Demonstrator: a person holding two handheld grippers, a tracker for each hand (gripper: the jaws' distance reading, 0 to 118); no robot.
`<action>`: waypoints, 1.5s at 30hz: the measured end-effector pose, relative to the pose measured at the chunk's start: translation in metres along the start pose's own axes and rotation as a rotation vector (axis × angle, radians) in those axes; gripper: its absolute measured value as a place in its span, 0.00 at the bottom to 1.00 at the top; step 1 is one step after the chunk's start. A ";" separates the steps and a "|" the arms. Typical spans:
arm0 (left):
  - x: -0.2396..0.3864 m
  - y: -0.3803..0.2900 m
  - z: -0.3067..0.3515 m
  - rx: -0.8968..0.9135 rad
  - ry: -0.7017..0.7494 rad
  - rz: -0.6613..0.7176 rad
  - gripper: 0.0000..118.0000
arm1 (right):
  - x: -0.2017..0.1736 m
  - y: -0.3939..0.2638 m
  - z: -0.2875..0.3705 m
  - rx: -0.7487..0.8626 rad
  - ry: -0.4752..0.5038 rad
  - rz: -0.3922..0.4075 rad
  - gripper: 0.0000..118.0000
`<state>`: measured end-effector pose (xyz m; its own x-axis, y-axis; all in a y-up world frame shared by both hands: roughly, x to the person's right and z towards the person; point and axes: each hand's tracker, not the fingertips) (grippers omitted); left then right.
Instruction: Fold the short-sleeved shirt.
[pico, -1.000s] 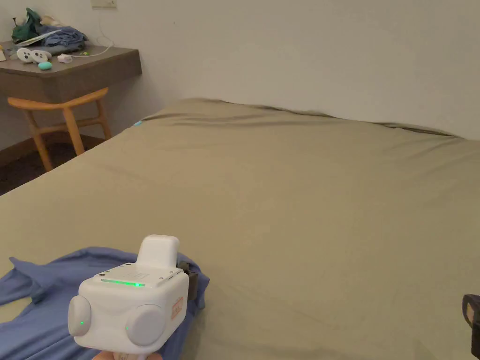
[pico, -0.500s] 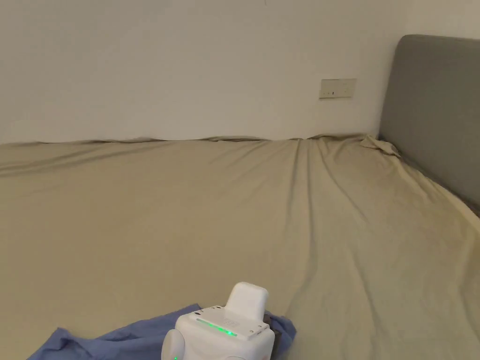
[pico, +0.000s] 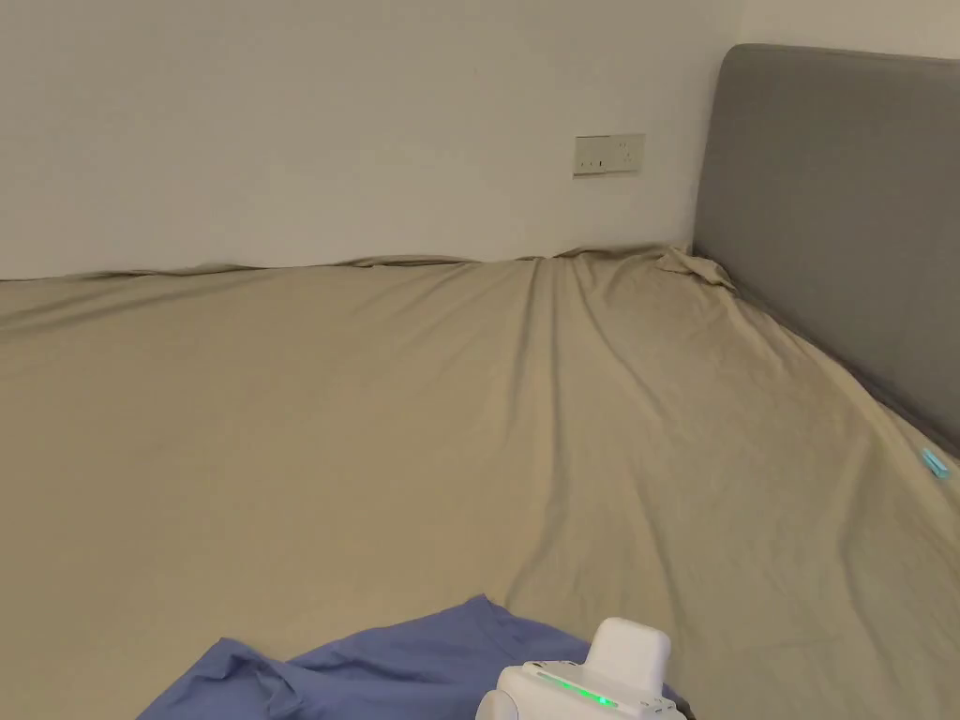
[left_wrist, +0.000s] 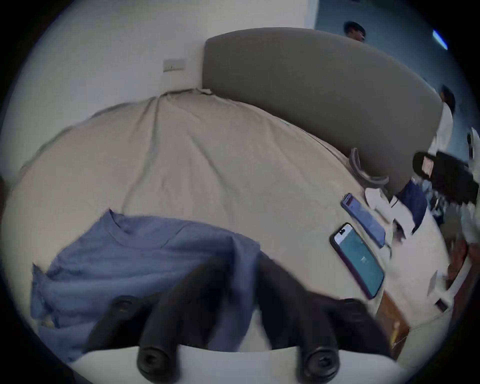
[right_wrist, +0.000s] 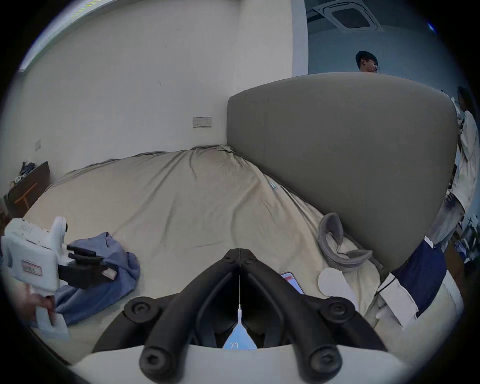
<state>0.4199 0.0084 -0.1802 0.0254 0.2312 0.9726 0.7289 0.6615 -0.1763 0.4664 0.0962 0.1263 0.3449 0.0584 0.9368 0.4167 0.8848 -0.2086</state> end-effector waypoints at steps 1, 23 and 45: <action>-0.008 -0.001 0.003 -0.012 -0.028 0.050 0.70 | -0.001 0.001 0.001 0.001 0.005 -0.002 0.03; -0.153 -0.198 0.370 0.188 0.797 0.365 0.00 | -0.104 0.015 0.046 0.075 0.260 0.094 0.03; -0.273 -0.256 0.285 -0.071 0.618 0.664 0.01 | -0.185 -0.007 0.015 -0.057 0.346 0.222 0.03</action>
<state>0.0316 -0.0209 -0.4432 0.8023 0.1116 0.5864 0.4738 0.4784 -0.7394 0.3868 0.0861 -0.0408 0.6902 0.0776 0.7195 0.3430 0.8404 -0.4197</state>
